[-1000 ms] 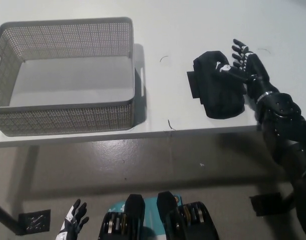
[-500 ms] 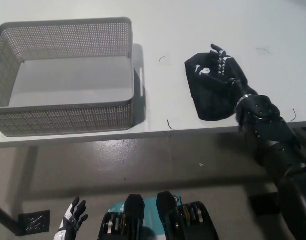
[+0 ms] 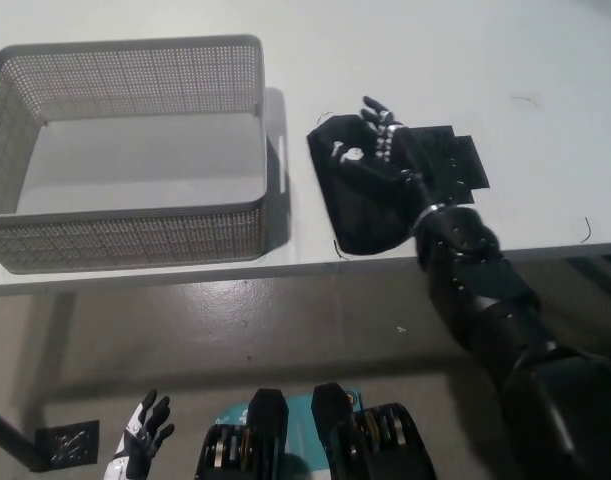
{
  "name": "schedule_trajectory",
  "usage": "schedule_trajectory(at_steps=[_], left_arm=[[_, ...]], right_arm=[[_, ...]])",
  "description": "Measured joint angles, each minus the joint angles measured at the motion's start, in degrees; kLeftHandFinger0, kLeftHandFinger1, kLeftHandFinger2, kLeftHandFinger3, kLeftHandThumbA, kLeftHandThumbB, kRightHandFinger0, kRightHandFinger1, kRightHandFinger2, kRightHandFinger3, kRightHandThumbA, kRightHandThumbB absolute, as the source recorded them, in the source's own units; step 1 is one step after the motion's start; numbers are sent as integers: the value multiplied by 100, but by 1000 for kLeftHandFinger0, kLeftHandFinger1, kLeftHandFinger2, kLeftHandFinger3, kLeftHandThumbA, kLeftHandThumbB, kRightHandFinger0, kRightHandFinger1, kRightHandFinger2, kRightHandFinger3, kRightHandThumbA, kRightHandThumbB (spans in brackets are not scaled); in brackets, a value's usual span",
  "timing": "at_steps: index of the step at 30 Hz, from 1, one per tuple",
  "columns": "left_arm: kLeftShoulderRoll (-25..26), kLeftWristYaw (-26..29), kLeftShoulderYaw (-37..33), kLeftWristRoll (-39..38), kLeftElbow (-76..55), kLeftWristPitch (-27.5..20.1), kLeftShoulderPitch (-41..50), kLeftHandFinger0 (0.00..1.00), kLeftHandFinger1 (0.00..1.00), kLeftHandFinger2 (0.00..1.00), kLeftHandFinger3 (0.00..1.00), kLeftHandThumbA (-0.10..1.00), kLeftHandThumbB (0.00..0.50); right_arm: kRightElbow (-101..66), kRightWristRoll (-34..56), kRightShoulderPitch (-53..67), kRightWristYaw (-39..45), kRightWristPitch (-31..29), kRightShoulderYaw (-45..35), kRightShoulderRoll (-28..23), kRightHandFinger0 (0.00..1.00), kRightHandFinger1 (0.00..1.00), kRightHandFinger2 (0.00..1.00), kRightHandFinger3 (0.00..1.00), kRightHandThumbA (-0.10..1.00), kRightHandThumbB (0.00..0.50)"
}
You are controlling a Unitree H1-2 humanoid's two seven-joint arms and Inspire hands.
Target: Use the right hand to push the pencil case on the right hand side to the container on the left side
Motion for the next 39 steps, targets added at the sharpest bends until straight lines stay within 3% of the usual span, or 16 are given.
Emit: schedule_trajectory(at_steps=[8,14,17,21,31,34,39], left_arm=[[7,-8,7,-50,-51,-3,-14,1000,1000,1000,1000,1000,182],[7,-26,12,-61,-66,-5,-32,1000,1000,1000,1000,994,181],[7,-37,22,-62,-74,-6,-45,1000,1000,1000,1000,992,186],[11,-47,54,-63,-91,-8,-58,1000,1000,1000,1000,993,192],[13,-71,78,-64,-92,-9,-128,1000,1000,1000,1000,994,191],[13,-72,80,-64,-92,-10,-132,1000,1000,1000,1000,998,192],[22,-74,97,-65,-94,-11,-126,1000,1000,1000,1000,997,199]], right_arm=[[-2,218,-7,0,-65,-333,420,1000,1000,1000,1000,1000,286],[-2,409,-70,-57,-106,-615,674,1000,1000,1000,1000,1000,281],[-5,491,-121,-122,-155,-725,792,1000,1000,1000,1000,1000,252],[-15,645,-141,-143,-210,-918,939,1000,1000,1000,1000,1000,267],[-81,810,-149,-290,-320,-994,1108,1000,1000,1000,1000,1000,302],[-100,851,-149,-291,-350,-993,1115,1000,1000,1000,1000,1000,281],[-205,870,-148,-229,-368,-988,1110,1000,1000,1000,1000,1000,311]])
